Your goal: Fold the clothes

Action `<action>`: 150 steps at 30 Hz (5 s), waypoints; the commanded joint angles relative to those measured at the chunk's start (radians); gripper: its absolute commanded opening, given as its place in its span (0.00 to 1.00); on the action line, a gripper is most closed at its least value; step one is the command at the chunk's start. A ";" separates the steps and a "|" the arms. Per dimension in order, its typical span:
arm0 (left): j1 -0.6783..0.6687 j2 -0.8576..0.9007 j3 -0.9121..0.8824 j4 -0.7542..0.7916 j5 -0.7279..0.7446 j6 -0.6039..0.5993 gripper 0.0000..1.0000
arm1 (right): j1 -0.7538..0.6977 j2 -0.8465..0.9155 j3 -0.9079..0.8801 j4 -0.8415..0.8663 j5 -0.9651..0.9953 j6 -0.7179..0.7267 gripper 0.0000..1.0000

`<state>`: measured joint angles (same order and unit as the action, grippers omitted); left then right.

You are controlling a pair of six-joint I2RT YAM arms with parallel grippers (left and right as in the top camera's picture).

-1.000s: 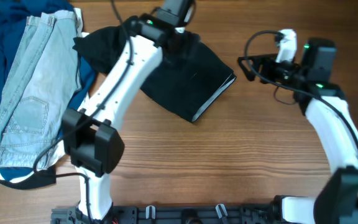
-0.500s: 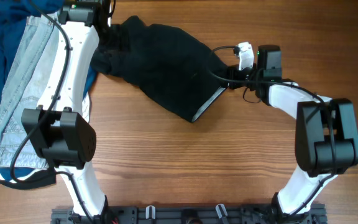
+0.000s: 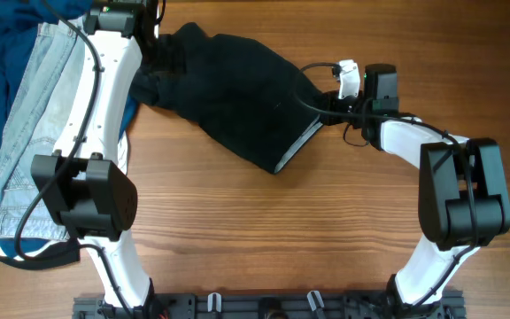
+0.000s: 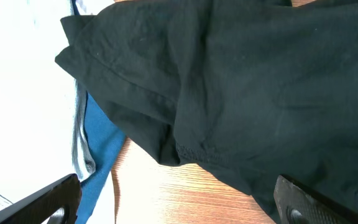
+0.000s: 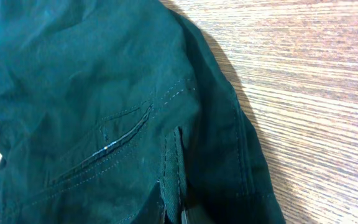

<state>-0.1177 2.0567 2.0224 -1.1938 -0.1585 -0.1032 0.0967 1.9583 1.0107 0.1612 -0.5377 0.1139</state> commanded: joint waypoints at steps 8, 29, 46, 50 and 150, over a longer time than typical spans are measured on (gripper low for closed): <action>-0.005 -0.032 0.007 -0.001 0.012 -0.013 1.00 | -0.072 -0.660 0.202 -0.338 0.071 0.049 0.04; -0.026 -0.081 0.007 0.116 0.375 0.178 1.00 | -0.106 -0.942 0.397 -0.737 -0.043 -0.006 0.04; -0.070 -0.080 0.006 0.053 0.419 0.208 1.00 | 0.092 -0.503 0.397 -0.336 -0.002 0.264 0.04; 0.000 -0.080 0.007 0.064 0.251 0.120 1.00 | 0.203 -0.482 0.397 -0.358 -0.001 0.252 0.04; 0.159 -0.276 -0.474 0.337 0.480 -0.217 0.04 | 0.033 -0.536 0.145 -0.975 -0.006 -0.155 0.04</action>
<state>0.0345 1.8954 1.3613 -0.8280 0.3264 -0.3534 0.1452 1.5528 1.0405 -0.7784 -0.5903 -0.0677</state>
